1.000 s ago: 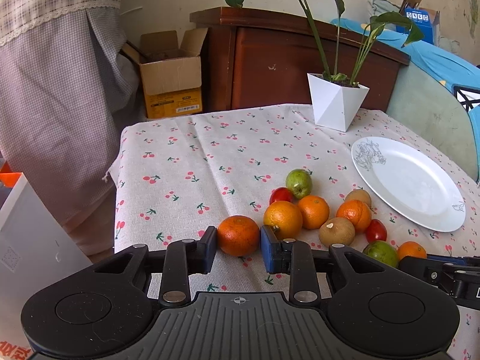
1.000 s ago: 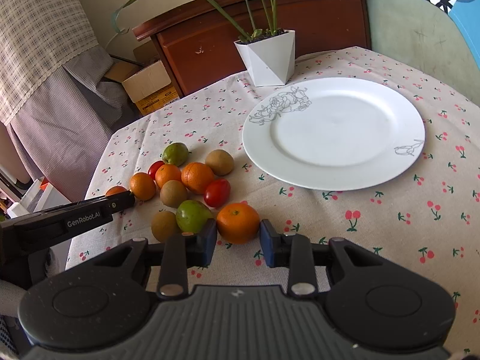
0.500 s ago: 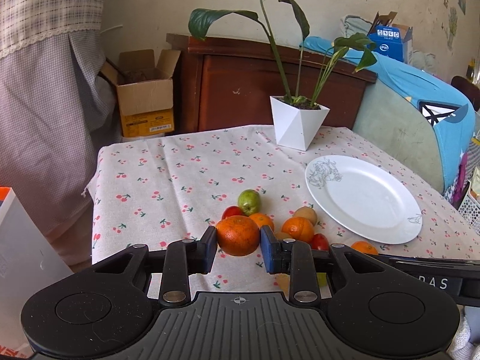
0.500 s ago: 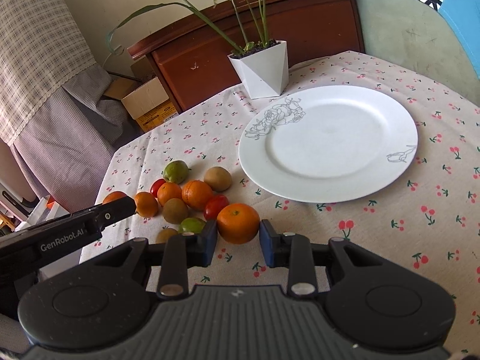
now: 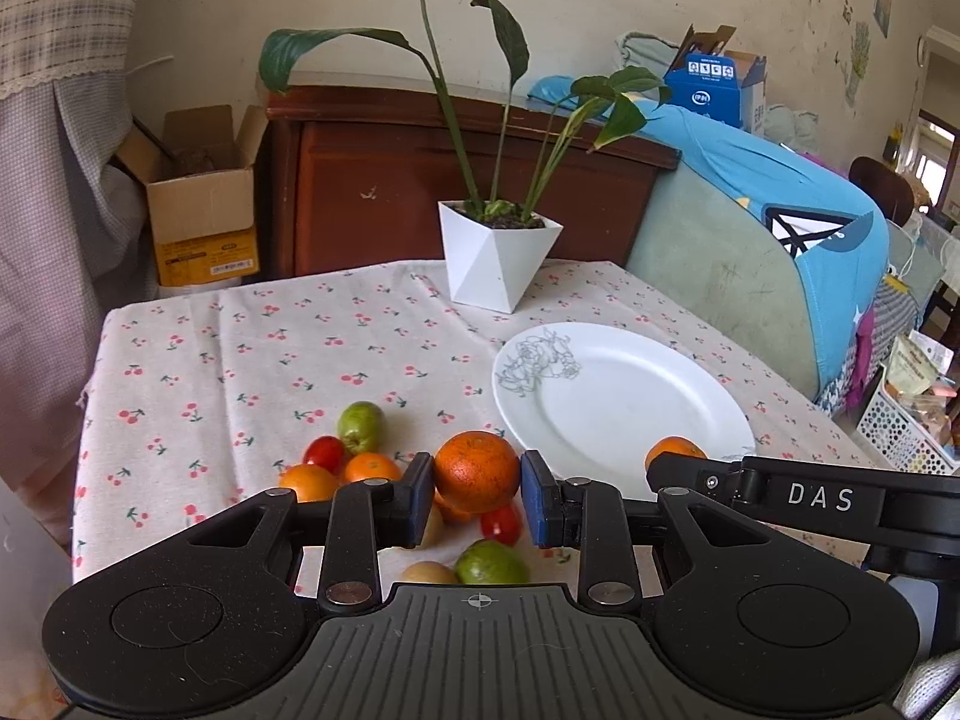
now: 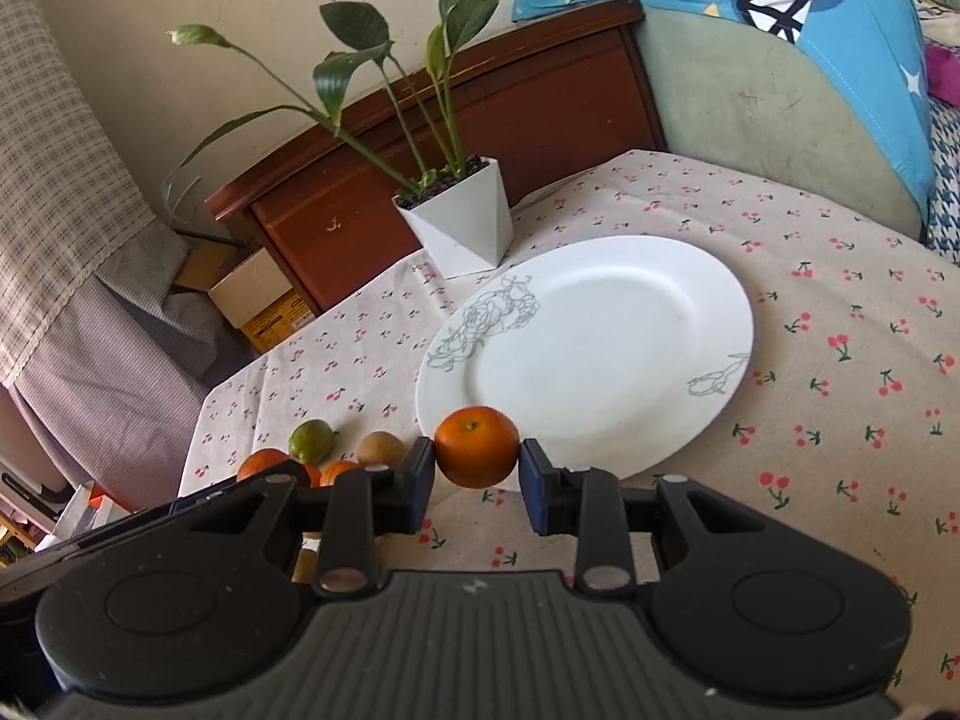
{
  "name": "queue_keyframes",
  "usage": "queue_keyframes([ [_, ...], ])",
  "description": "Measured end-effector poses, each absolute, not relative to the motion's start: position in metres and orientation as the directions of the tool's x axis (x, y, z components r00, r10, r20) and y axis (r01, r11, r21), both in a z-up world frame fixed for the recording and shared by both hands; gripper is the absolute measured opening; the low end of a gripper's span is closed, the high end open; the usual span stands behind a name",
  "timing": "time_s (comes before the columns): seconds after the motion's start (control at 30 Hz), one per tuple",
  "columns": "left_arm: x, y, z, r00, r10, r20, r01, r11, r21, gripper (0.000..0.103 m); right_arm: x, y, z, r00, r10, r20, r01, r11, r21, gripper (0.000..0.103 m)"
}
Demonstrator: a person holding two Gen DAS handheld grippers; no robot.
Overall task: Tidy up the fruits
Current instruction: 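Carry both held oranges over the white plate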
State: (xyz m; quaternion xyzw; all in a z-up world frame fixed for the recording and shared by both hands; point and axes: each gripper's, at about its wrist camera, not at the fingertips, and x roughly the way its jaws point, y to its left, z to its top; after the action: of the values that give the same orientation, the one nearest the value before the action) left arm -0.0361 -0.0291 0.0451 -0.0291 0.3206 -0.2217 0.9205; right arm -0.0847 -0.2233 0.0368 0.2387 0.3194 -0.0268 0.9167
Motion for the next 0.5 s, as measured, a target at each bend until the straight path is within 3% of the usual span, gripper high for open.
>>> queue_keyframes([
  [0.5, -0.016, -0.084, 0.031, 0.644, -0.470, -0.604, 0.432, 0.875, -0.220, 0.029, -0.081, -0.252, 0.023, 0.790, 0.050, -0.612, 0.289, 0.848, 0.443, 0.031],
])
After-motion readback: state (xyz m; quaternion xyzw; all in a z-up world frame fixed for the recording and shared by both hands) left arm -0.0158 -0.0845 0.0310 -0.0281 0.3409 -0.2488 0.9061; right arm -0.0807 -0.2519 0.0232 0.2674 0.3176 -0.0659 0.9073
